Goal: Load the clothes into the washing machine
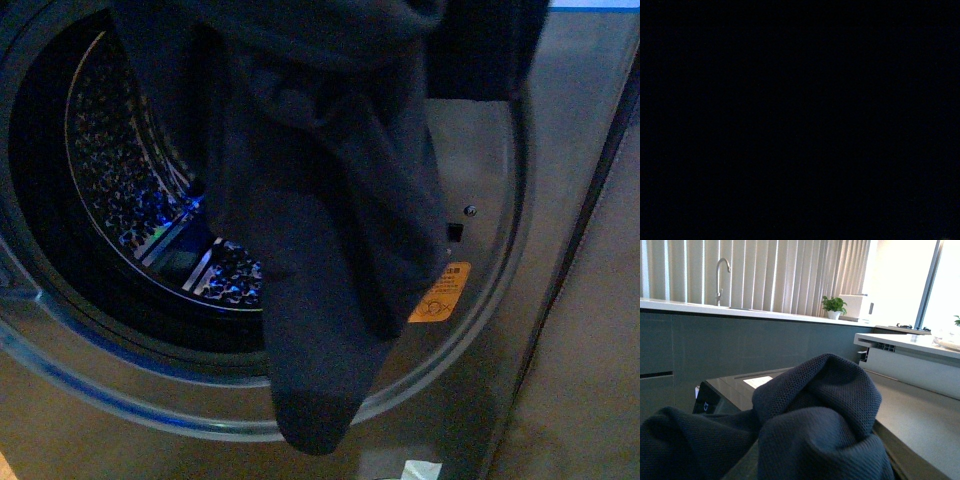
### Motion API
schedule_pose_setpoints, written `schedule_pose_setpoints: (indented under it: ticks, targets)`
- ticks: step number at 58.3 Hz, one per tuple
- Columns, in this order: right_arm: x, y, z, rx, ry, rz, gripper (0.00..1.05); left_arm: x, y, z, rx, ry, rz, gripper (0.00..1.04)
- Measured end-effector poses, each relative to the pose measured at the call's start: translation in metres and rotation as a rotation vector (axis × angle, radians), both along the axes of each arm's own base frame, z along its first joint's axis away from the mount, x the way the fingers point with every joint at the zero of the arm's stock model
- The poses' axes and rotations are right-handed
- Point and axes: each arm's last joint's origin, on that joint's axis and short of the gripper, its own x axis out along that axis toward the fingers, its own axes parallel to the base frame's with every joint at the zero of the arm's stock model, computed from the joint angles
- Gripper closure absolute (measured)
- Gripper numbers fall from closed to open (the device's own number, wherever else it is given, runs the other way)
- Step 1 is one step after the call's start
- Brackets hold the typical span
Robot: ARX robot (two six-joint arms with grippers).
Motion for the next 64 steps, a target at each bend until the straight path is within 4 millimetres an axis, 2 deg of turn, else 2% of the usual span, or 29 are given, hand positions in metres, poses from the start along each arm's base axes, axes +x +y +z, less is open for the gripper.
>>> schedule_pose_setpoints:
  ticks: [5, 9, 14, 20, 27, 46, 55, 64]
  targets:
    - [-0.001, 0.000, 0.000, 0.001, -0.001, 0.000, 0.52, -0.002, 0.016, -0.002, -0.001, 0.002, 0.053, 0.69]
    - [-0.001, 0.000, 0.000, 0.001, -0.001, 0.000, 0.38, -0.006, 0.036, -0.004, -0.004, 0.008, 0.110, 0.82]
    - [-0.001, 0.000, 0.001, 0.001, -0.002, 0.001, 0.26, -0.011, 0.051, -0.008, -0.006, 0.015, 0.144, 0.93]
    - [-0.001, 0.000, 0.001, 0.001, -0.001, 0.001, 0.06, -0.020, 0.072, -0.014, -0.001, 0.017, 0.164, 0.96]
    - [-0.001, 0.000, 0.001, 0.001, -0.001, 0.001, 0.08, -0.029, 0.081, -0.021, -0.001, 0.015, 0.135, 0.96]
    - [-0.001, -0.001, 0.001, 0.003, -0.003, 0.001, 0.07, -0.073, 0.081, -0.071, 0.012, 0.064, -0.006, 0.96]
    - [-0.002, -0.001, 0.001, 0.004, -0.005, 0.001, 0.07, -0.079, 0.081, -0.087, 0.021, 0.093, -0.037, 0.96]
    - [-0.002, -0.001, 0.002, 0.005, -0.006, 0.001, 0.07, -0.075, 0.084, -0.102, 0.031, 0.123, -0.029, 0.96]
